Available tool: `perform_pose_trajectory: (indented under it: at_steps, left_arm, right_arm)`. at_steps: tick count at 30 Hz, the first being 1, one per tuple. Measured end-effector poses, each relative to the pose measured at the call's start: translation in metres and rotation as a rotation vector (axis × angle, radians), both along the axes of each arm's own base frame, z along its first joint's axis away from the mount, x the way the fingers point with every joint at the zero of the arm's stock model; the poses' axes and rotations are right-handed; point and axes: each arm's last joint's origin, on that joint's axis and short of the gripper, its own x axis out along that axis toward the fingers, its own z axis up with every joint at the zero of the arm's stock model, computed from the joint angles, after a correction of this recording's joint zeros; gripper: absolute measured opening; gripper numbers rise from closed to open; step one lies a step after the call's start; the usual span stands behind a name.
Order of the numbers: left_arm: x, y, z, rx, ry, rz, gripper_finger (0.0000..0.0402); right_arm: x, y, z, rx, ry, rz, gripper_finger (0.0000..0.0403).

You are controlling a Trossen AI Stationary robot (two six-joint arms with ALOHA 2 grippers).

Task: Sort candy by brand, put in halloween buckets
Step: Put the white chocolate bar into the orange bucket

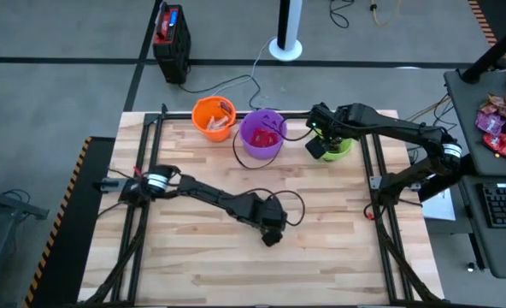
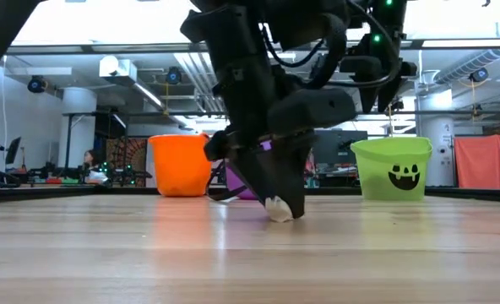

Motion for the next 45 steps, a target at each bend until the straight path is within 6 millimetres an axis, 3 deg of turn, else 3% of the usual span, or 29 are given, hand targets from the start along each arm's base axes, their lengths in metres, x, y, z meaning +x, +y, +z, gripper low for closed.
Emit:
perform_pose_trajectory:
  at_steps: [6,16,19,26,32,37,41,45]
  left_arm:
    - [0.008,-0.004,0.000,0.008,0.016,-0.051,0.0130]
    - [0.003,-0.005,0.019,-0.041,0.025,-0.150,0.0008]
    - [-0.002,-0.004,0.036,-0.025,0.019,-0.194,0.0003]
    - [-0.027,0.017,0.101,0.065,-0.020,-0.293,0.0000]
    - [-0.081,0.071,0.178,0.321,0.024,-0.188,0.0000]
    - [-0.130,0.138,0.233,0.428,-0.040,-0.101,0.0000]
    - [-0.168,0.207,0.244,0.394,-0.115,-0.047,0.0000]
    - [-0.200,0.271,0.225,0.279,-0.202,0.030,0.0000]
  right_arm:
    - [0.000,0.000,0.000,-0.001,-0.003,0.001,0.0260]
    - [0.001,0.000,0.000,-0.005,-0.011,0.000,0.0260]
    - [0.001,-0.001,0.000,-0.006,-0.014,0.000,0.0260]
    - [0.002,-0.001,0.000,-0.010,-0.023,-0.002,0.0260]
    - [0.003,-0.001,0.001,-0.010,-0.036,-0.022,0.0260]
    - [0.005,-0.001,0.001,0.030,-0.083,-0.040,0.0260]
    - [0.005,0.000,0.000,0.042,-0.101,-0.081,0.0260]
    - [0.005,0.002,0.000,0.049,-0.120,-0.127,0.0260]
